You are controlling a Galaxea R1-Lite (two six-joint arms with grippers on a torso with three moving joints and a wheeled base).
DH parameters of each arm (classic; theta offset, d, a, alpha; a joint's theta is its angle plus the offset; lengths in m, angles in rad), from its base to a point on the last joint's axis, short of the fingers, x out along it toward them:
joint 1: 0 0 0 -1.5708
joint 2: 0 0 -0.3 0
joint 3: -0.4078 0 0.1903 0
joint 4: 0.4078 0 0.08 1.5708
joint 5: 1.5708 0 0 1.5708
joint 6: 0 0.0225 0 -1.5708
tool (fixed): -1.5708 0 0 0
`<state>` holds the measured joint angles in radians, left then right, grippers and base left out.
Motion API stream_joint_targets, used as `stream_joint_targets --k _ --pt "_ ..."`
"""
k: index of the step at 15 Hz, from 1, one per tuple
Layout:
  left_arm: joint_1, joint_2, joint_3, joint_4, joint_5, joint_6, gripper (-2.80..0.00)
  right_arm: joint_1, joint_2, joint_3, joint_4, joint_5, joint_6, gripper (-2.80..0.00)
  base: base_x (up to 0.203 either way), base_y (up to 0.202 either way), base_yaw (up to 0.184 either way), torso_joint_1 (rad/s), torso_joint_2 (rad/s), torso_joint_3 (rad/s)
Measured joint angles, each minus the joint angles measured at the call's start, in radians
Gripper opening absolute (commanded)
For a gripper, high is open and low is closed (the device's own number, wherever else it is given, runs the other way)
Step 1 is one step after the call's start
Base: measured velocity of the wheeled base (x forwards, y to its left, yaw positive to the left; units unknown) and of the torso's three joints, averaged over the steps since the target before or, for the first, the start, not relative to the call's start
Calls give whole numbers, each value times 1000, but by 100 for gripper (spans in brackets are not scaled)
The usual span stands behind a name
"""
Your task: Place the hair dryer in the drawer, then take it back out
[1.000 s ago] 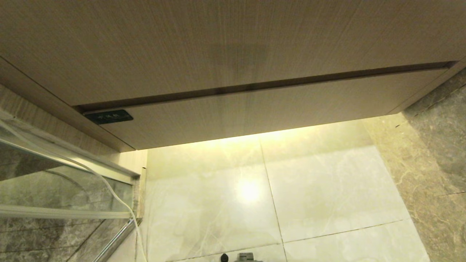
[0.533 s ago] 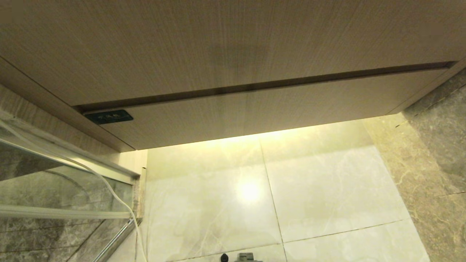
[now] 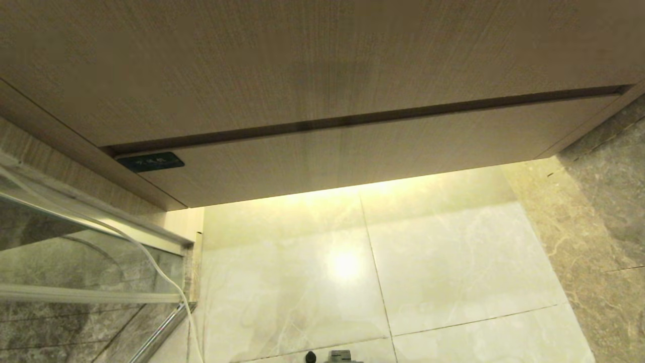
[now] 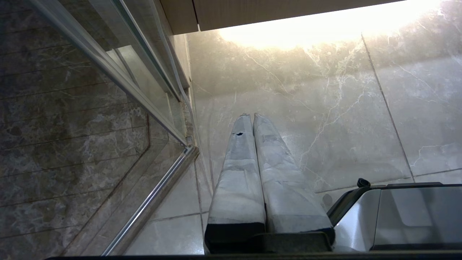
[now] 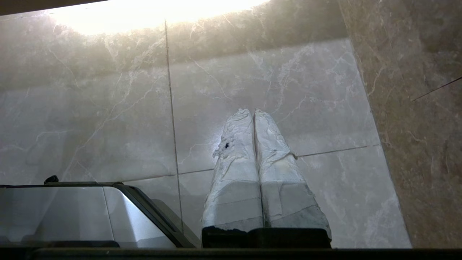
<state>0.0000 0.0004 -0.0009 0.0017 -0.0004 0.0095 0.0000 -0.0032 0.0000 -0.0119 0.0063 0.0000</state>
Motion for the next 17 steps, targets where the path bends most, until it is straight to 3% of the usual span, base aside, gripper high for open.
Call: stream_joint_targets --k 17 --pt "0 0 0 0 0 0 -280 0 0 0 1 1 0 -280 0 0 0 0 0 0"
